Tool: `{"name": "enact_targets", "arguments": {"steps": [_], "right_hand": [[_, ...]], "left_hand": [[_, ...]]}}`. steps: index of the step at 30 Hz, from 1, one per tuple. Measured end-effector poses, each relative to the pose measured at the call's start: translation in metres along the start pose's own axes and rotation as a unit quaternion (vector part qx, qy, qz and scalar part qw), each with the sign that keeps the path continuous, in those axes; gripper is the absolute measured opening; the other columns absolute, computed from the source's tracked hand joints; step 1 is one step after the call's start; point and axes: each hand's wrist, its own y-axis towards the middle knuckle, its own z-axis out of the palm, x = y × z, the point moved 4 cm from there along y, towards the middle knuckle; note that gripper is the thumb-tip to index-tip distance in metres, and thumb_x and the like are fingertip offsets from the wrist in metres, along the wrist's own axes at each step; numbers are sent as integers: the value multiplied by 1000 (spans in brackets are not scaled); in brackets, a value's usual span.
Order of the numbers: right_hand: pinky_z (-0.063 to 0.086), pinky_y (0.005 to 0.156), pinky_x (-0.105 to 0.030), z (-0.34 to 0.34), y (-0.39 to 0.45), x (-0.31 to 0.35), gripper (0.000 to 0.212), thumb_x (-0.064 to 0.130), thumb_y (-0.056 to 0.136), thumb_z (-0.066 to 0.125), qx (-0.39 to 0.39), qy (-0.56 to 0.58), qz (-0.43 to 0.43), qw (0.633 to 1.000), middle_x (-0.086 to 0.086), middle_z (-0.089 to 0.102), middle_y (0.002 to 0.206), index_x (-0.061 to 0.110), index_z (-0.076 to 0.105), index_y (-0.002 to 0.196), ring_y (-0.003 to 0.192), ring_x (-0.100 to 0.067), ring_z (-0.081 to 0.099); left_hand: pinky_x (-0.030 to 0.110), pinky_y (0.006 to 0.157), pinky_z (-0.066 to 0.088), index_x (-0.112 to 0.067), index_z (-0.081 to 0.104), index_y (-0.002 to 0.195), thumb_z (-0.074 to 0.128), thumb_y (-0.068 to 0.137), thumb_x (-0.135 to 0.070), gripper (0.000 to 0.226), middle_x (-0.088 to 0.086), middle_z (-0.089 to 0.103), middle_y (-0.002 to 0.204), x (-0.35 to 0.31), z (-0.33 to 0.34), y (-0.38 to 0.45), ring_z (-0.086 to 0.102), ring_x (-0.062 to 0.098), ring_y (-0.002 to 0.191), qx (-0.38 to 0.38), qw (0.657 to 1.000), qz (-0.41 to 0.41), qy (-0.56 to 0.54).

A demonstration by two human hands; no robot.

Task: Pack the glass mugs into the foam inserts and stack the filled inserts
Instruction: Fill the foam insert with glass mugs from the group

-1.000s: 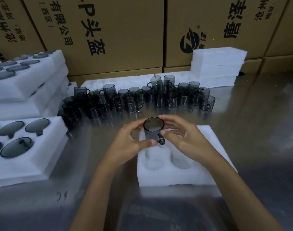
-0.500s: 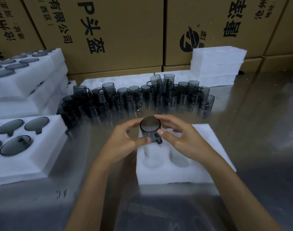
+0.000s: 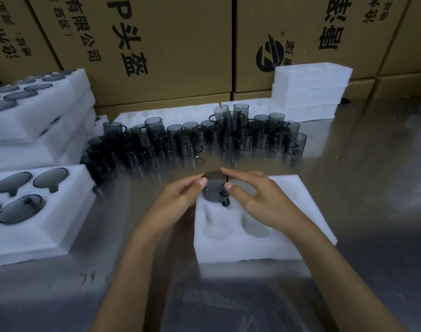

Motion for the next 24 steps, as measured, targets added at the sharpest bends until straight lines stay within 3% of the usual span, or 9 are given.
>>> {"name": "enact_targets", "arguments": {"steps": [2, 4, 8, 12, 17, 20, 24], "right_hand": [[25, 104, -19, 1, -1, 2, 42, 33, 98, 59, -11, -47, -16, 999, 28, 54, 124, 39, 54, 140, 128, 0, 37], [17, 104, -25, 0, -1, 4, 41, 34, 99, 57, -23, -99, -23, 995, 27, 54, 132, 40, 54, 140, 131, -3, 36], [7, 110, -32, 4, 0, 0, 38, 43, 103, 42, 6, -175, 0, 985, 13, 44, 153, 41, 54, 139, 143, -8, 24], [4, 110, -30, 7, 0, -2, 40, 44, 103, 39, 27, -205, 2, 978, 10, 35, 159, 42, 53, 141, 146, -8, 18], [4, 111, -29, 6, 1, -2, 41, 38, 102, 45, 22, -213, -6, 977, 10, 35, 159, 40, 50, 143, 146, -9, 19], [4, 114, -32, 6, 0, -2, 43, 38, 102, 47, 17, -220, -9, 975, 10, 36, 158, 40, 49, 144, 146, -11, 20], [5, 116, -34, 6, 0, -2, 43, 39, 102, 48, 22, -219, -8, 975, 10, 37, 157, 41, 49, 144, 146, -11, 21]], "left_hand": [[31, 103, 49, -33, 62, 130, 61, 86, -47, 46, -14, 67, 126, 2, 0, 0, 62, 4, 117, -1, 1000, -14, -9], [34, 106, 47, -33, 59, 133, 62, 81, -51, 56, -14, 66, 128, 3, -1, 0, 62, 3, 117, -10, 1000, -12, -12], [23, 96, 51, -42, 64, 120, 66, 93, -29, 29, -15, 68, 121, 7, 6, 2, 64, -1, 109, 14, 1000, 3, 10], [20, 86, 52, -42, 66, 115, 68, 93, -23, 29, -14, 71, 115, 11, 9, 3, 67, 4, 105, 19, 1000, -1, -4], [33, 100, 52, -41, 62, 118, 71, 90, -25, 33, -9, 67, 123, 15, 8, 6, 65, 8, 112, 2, 1000, -20, -18], [37, 100, 52, -41, 62, 117, 72, 90, -27, 33, -9, 67, 122, 17, 7, 6, 65, 10, 112, -10, 999, -34, -21], [24, 84, 54, -38, 68, 113, 72, 89, -21, 30, -8, 70, 114, 20, 12, 6, 68, 9, 103, -59, 995, -42, -63]]}}
